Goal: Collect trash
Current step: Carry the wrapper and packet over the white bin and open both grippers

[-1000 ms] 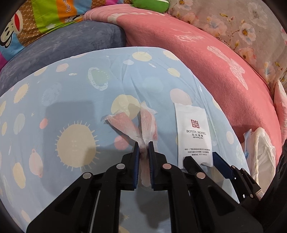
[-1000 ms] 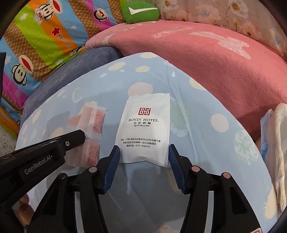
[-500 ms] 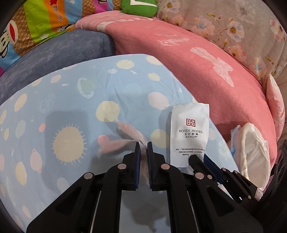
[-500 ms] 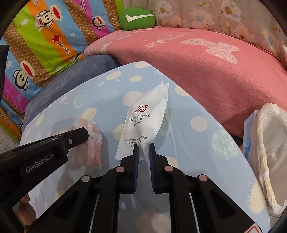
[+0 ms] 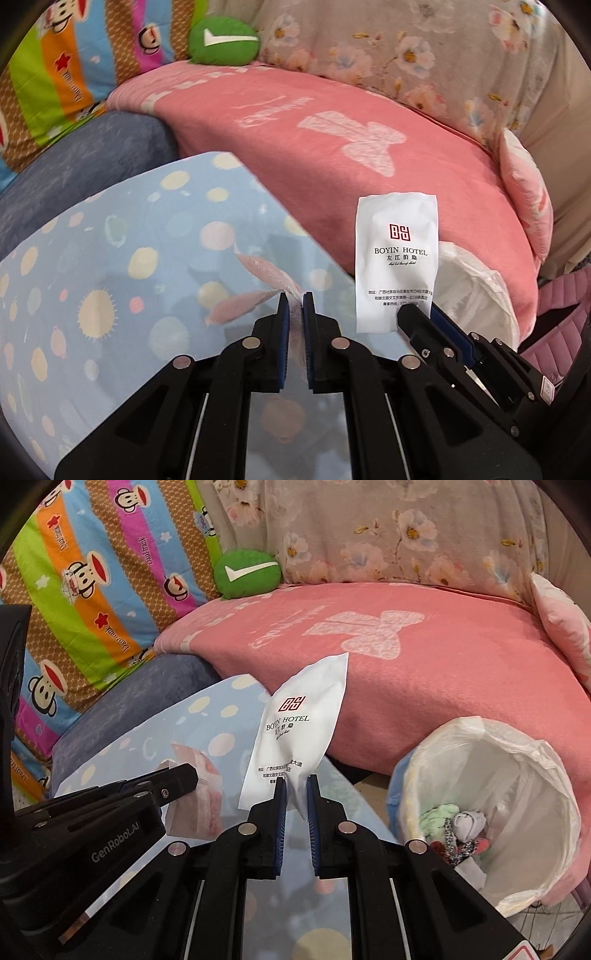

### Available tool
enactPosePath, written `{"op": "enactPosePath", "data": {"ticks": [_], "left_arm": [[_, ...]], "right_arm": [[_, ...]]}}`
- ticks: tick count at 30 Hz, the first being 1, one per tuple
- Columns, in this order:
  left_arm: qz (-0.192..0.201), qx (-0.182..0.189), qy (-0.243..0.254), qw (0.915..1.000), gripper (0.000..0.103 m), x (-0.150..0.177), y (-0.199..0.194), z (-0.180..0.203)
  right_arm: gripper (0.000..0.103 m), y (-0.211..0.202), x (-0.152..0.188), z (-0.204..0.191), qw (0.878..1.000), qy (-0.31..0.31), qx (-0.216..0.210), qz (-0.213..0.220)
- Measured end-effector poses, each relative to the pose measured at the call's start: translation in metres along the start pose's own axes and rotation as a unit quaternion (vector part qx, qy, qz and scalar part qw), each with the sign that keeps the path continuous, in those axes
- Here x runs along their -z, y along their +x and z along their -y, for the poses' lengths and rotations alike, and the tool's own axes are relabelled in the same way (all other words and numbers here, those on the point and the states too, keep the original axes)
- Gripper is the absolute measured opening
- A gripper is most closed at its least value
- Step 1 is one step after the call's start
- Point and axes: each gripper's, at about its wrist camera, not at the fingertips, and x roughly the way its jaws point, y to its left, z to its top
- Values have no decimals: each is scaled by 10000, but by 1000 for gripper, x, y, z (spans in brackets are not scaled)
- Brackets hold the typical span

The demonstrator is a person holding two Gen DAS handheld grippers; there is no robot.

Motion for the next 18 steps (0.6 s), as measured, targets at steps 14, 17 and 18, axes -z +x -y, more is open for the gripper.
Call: {"op": "enactPosePath", "data": {"ticks": [14, 17, 18], "left_arm": [[94, 655, 915, 9936, 7, 7, -12, 142], [93, 756, 1039, 9917, 7, 11, -12, 161], [80, 795, 1072, 9910, 7, 13, -10, 167]], "right_arm": [[11, -74, 8, 128, 9939, 772, 668, 423], [11, -83, 14, 148, 9918, 907, 779, 444], [11, -85, 16, 153, 9912, 942, 815, 445]]}}
